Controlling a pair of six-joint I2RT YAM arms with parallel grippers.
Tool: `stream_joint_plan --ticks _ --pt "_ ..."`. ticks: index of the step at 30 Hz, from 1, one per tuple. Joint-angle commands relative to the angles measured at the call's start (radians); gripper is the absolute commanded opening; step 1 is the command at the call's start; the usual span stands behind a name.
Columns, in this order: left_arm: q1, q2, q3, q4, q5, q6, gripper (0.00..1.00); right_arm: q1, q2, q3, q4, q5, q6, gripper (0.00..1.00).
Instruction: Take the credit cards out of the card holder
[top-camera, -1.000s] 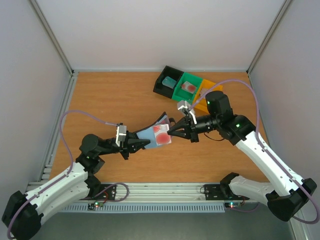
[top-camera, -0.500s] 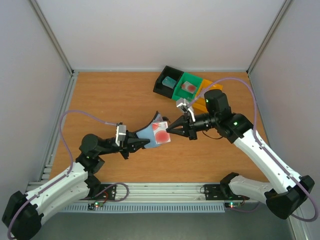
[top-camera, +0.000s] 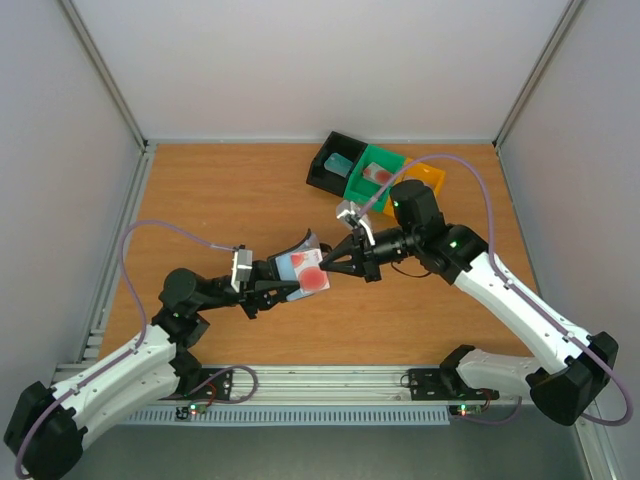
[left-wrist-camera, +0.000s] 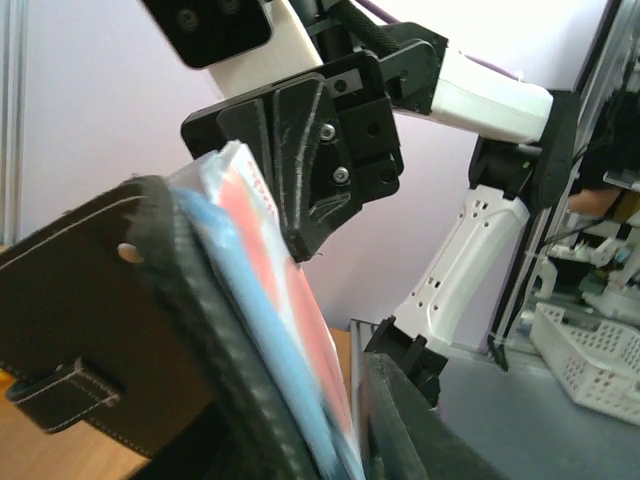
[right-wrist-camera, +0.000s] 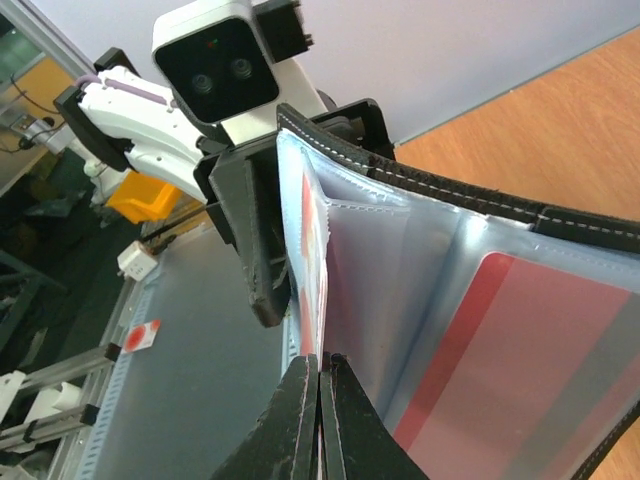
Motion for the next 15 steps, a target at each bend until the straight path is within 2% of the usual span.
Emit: stream_joint_plan --ticks 1,2,3,9,13,15 --pt "-0.004 0.002 -0.007 0.078 -0.001 0.003 0.17 0.015 0.012 0.007 0.039 -0.002 0.008 0.01" --pt "-0.005 0.001 -0.006 0.07 -0.008 0.003 0.05 0.02 0.014 0.011 0.033 -0.004 0.002 0.01" --pt "-0.005 -0.002 -0.005 0.063 -0.014 0.0 0.01 0.022 0.014 0.013 0.027 -0.009 -0.003 0.01" --pt "-0.004 -0.02 -0.01 0.055 -0.039 -0.006 0.0 -0.007 -0.035 -0.004 -0.003 -0.031 -0.056 0.02" --pt "-0.005 -0.022 -0.012 0.064 -0.045 -0.007 0.0 -0.026 -0.015 0.004 -0.01 -0.116 -0.037 0.17" --pt "-0.004 -0.021 -0.01 0.071 -0.044 -0.002 0.0 -0.026 -0.002 0.004 0.004 -0.136 -0.023 0.2"
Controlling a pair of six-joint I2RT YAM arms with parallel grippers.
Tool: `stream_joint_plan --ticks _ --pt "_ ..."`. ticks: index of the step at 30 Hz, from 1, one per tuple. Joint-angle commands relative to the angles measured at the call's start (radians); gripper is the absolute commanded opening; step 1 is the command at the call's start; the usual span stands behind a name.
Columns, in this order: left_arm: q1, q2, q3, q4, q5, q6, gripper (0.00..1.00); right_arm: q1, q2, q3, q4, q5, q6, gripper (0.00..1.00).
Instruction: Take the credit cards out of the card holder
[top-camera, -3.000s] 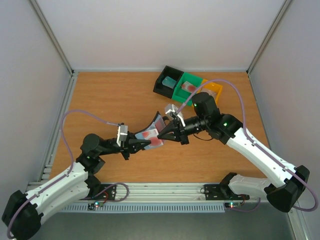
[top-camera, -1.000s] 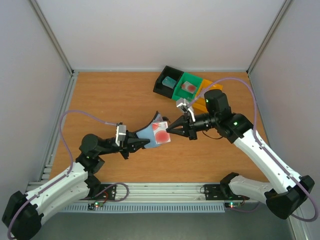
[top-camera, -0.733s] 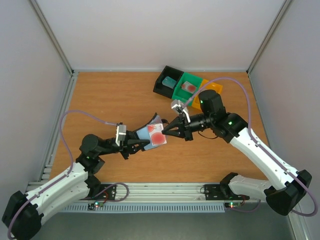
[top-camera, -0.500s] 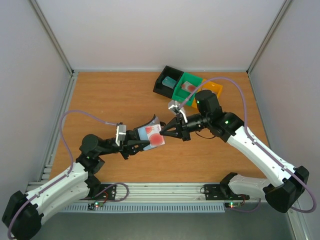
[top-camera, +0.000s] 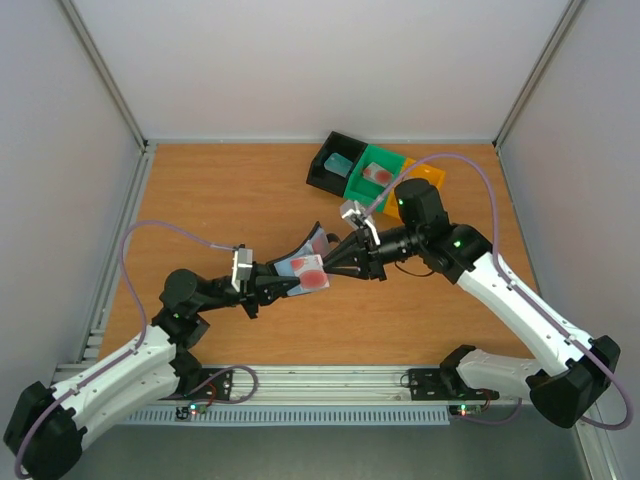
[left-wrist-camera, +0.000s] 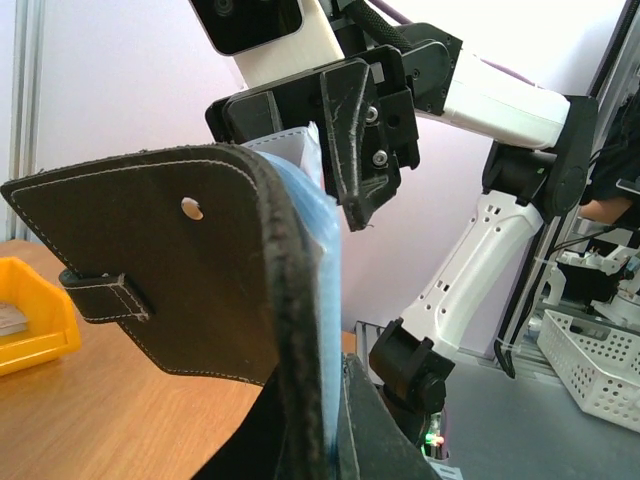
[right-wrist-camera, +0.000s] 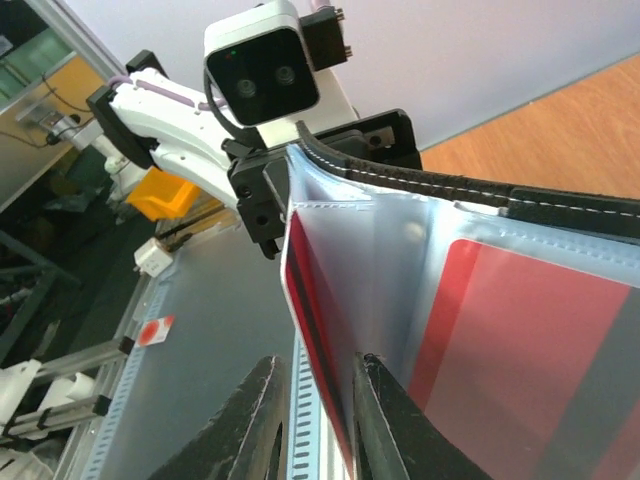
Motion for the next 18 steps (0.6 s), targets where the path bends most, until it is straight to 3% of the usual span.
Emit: stream_joint_plan --ticks 1,8,14,18 --pt "-0.002 -0.017 -0.004 0.08 -0.011 0.013 0.0 -0.008 0.011 0.003 0.016 -0.084 0.011 0.21" --pt "-0.002 -0.015 -0.001 0.086 -0.011 0.02 0.0 -0.009 0.003 -0.07 0.093 -0.031 0.073 0.25" --pt "-0.002 -0.013 -0.001 0.089 -0.011 0.022 0.0 -0.008 -0.03 -0.122 0.148 -0.034 0.103 0.03" --pt "-0.002 -0.015 -0.003 0.09 -0.011 0.021 0.0 -0.009 -0.038 -0.118 0.149 -0.041 0.091 0.01"
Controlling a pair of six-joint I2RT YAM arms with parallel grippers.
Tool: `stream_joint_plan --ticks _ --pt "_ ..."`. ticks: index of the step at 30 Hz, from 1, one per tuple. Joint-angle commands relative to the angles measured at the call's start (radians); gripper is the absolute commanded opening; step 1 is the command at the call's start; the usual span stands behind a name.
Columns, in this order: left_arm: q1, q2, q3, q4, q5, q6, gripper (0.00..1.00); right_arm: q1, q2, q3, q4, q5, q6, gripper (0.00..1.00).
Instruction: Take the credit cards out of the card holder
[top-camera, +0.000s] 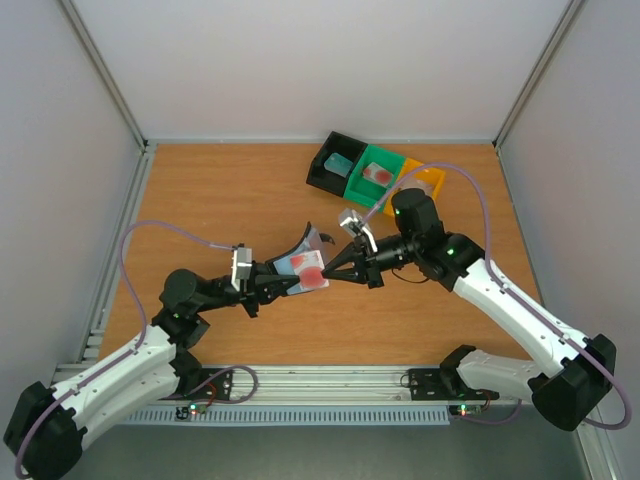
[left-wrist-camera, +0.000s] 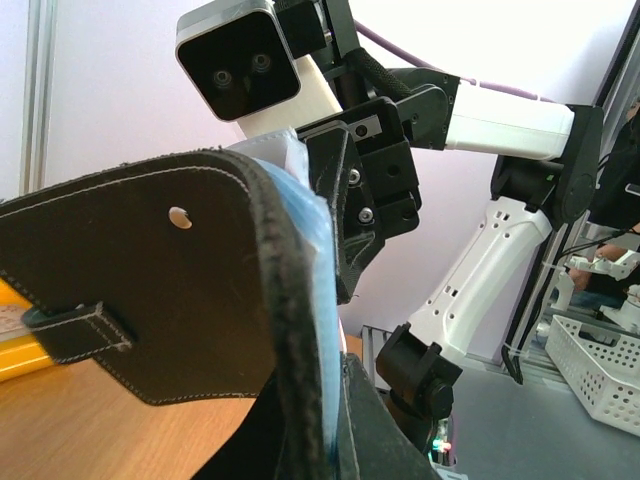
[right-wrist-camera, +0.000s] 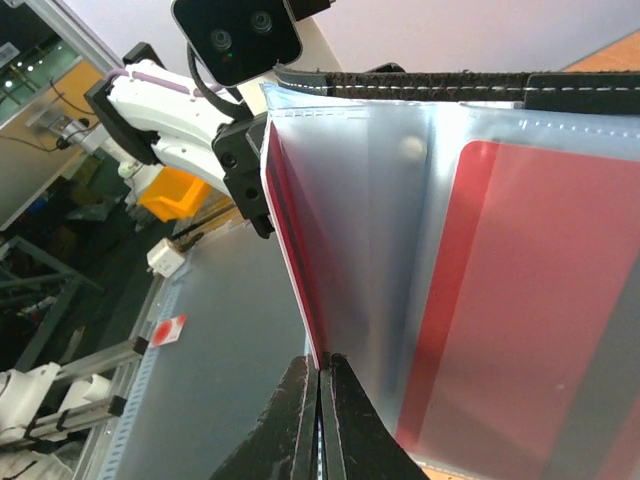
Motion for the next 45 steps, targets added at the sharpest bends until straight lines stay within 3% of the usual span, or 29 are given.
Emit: stream_joint_plan --ticks 1,19,22,28,33,36,45 --pt "-0.002 -0.015 -0.002 0.09 0.001 0.019 0.0 -0.002 -0.029 -0.002 0.035 -0.005 0.001 0.01" --pt "-0.002 -0.035 -0.018 0.073 -0.012 0.017 0.0 -0.039 -0.049 0.09 -0.163 0.046 -0.143 0.01" --pt "-0.002 -0.042 -0.018 0.058 -0.019 0.023 0.0 -0.045 -0.059 0.142 -0.288 0.117 -0.211 0.01" --pt "0.019 -0.064 -0.029 -0.158 -0.224 -0.058 0.0 -0.129 -0.082 0.247 -0.48 0.257 -0.265 0.01" --pt "0.057 0.034 0.006 -0.275 -0.294 -0.111 0.0 -0.141 -0.073 0.265 -0.515 0.38 -0.253 0.01" --pt "0.058 0.11 0.02 -0.314 -0.273 -0.161 0.0 -0.142 -0.076 0.26 -0.518 0.373 -0.243 0.01" --pt "-0.027 0.544 0.233 -0.115 -0.183 -0.252 0.0 -0.146 -0.062 0.214 -0.5 0.333 -0.26 0.01"
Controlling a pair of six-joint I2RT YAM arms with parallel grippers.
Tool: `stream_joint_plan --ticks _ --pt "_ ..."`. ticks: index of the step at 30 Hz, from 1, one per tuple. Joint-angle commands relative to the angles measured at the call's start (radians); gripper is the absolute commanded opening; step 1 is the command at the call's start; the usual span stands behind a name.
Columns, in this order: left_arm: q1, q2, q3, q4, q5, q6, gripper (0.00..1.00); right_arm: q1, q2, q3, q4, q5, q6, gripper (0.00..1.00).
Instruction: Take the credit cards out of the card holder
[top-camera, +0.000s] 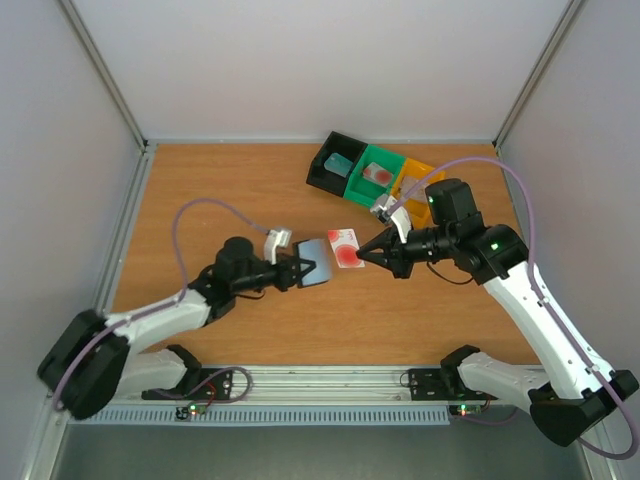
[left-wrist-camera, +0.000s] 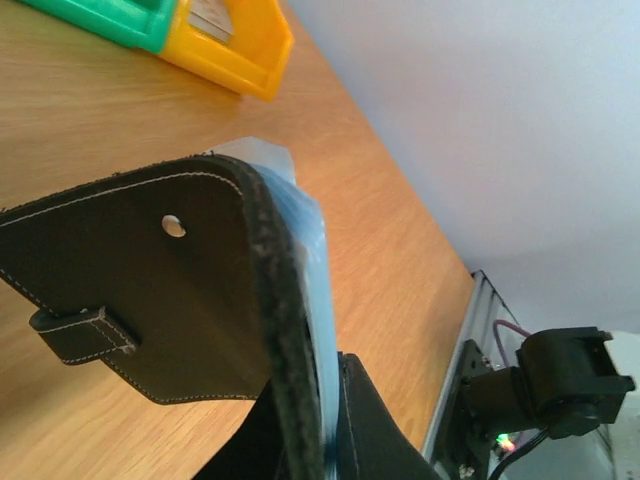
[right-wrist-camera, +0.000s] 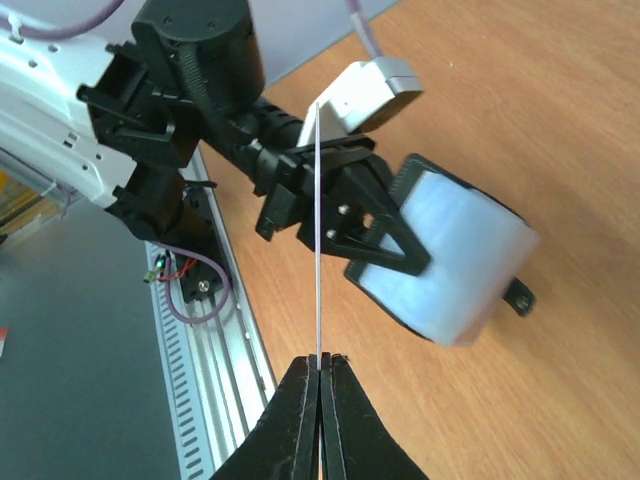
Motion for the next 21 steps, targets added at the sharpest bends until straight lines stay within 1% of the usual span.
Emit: stream_joint_plan --ticks 1,3,5,7,9,10,12,14,17,18,20,21 --pt "-0.072 0.214 0.166 0.233 0.081 -0.058 0.0 -0.012 0.017 -0.016 -0.012 -0.012 -0.025 0.01" --pt "-0.104 0.328 0.226 0.323 0.101 -0.07 0.0 -0.023 0.025 -0.015 -0.024 -0.014 -0.03 0.01" --pt "-0.116 0.424 0.279 0.354 0.089 -0.11 0.0 -0.04 0.028 -0.014 -0.031 -0.029 -0.036 0.01" --pt "-0.115 0.5 0.298 0.331 0.065 -0.143 0.0 -0.062 0.034 -0.014 -0.027 -0.055 -0.041 0.01" --pt "-0.115 0.565 0.29 0.278 0.029 -0.132 0.0 -0.073 0.048 -0.015 -0.017 -0.081 -0.038 0.01" --pt "-0.111 0.593 0.292 0.234 -0.011 -0.134 0.0 -0.073 0.062 -0.013 -0.016 -0.094 -0.037 0.01" --pt "-0.091 0.641 0.308 0.177 -0.061 -0.156 0.0 -0.073 0.082 -0.008 -0.017 -0.113 -0.041 0.01" --pt "-0.073 0.676 0.323 0.133 -0.08 -0.152 0.01 -0.075 0.095 -0.008 -0.017 -0.112 -0.046 0.01" --pt "-0.045 0.722 0.34 -0.002 -0.163 -0.094 0.06 -0.075 0.109 -0.001 -0.022 -0.11 -0.052 0.01" --pt "-0.031 0.732 0.338 -0.042 -0.173 -0.094 0.1 -0.075 0.114 0.002 -0.025 -0.11 -0.055 0.01" --pt "-0.01 0.733 0.334 -0.083 -0.187 -0.11 0.22 -0.075 0.12 0.006 -0.031 -0.109 -0.058 0.01" --pt "-0.005 0.729 0.333 -0.094 -0.196 -0.115 0.3 -0.075 0.122 0.007 -0.032 -0.109 -0.058 0.01"
